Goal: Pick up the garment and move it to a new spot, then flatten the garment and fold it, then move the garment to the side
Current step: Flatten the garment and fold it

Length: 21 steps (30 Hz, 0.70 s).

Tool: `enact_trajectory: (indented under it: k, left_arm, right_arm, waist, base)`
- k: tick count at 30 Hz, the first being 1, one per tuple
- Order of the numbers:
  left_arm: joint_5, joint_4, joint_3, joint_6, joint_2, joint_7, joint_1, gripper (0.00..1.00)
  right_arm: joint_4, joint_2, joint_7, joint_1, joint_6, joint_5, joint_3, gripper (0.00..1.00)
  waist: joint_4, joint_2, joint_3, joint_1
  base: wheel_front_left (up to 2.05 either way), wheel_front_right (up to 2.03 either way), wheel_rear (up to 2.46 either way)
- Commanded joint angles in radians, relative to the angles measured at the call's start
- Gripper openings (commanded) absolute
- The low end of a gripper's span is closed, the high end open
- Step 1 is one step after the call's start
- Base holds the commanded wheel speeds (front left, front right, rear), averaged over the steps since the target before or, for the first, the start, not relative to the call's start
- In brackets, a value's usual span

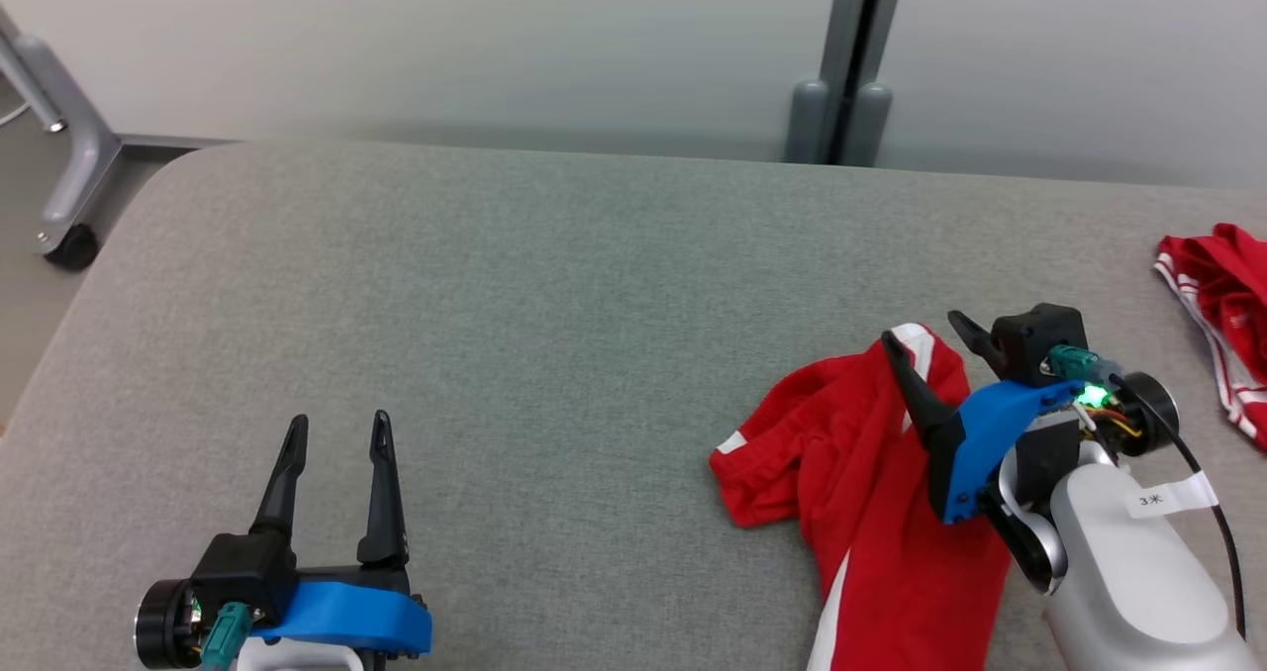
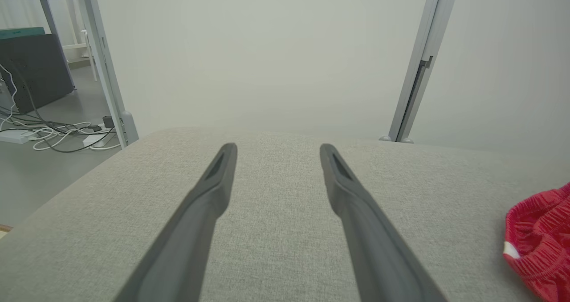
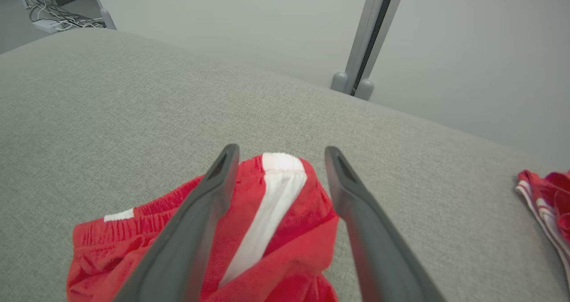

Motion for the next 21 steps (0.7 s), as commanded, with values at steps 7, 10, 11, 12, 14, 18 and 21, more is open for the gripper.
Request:
enact_trajectory:
  k: [7,10,11,12,14,18,21]
  left_arm:
    - [0.006,0.005,0.002,-0.008,-0.009,-0.004,-0.02,1.0]
    - [0.01,0.009,0.007,-0.008,-0.01,-0.004,-0.026,1.0]
    - [0.011,0.011,0.008,-0.008,-0.01,-0.004,-0.027,1.0]
    - [0.012,0.013,0.008,-0.009,-0.011,-0.005,-0.028,1.0]
    - [0.015,0.016,0.006,-0.012,-0.012,-0.004,-0.031,1.0]
    - [0.02,0.021,0.006,-0.015,-0.013,-0.005,-0.033,1.0]
    - [0.02,0.024,0.01,-0.018,-0.013,-0.005,-0.029,1.0]
  right_arm:
    - [0.174,0.011,-0.036,-0.022,0.0,0.005,0.002,1.0]
    - [0.226,0.035,-0.055,-0.034,0.0,0.02,0.016,1.0]
    - [0.24,0.039,-0.067,-0.04,0.0,0.029,0.013,0.55]
    - [0.254,0.037,-0.083,-0.047,0.0,0.028,0.012,0.0]
    - [0.28,0.045,-0.114,-0.064,0.0,0.035,0.004,0.0]
    - [0.317,0.021,-0.187,-0.126,0.0,0.023,-0.045,0.0]
    - [0.333,0.003,-0.232,-0.185,0.0,0.003,-0.083,0.0]
  waist:
    - [0.035,0.0,0.022,-0.0001]
    - [0.033,0.0,0.024,-0.0001]
    - [0.032,0.0,0.022,-0.0001]
    - [0.031,0.0,0.021,-0.0001]
    - [0.03,0.0,0.016,-0.0001]
    - [0.029,0.0,0.004,-0.0001]
    - [0.029,0.0,-0.003,-0.0001]
  base:
    - [0.0,0.0,0.0]
    - [0.0,0.0,0.0]
    - [0.0,0.0,0.0]
    - [0.0,0.0,0.0]
    - [0.0,0.0,0.0]
    - [0.0,0.0,0.0]
    - [0.0,0.0,0.0]
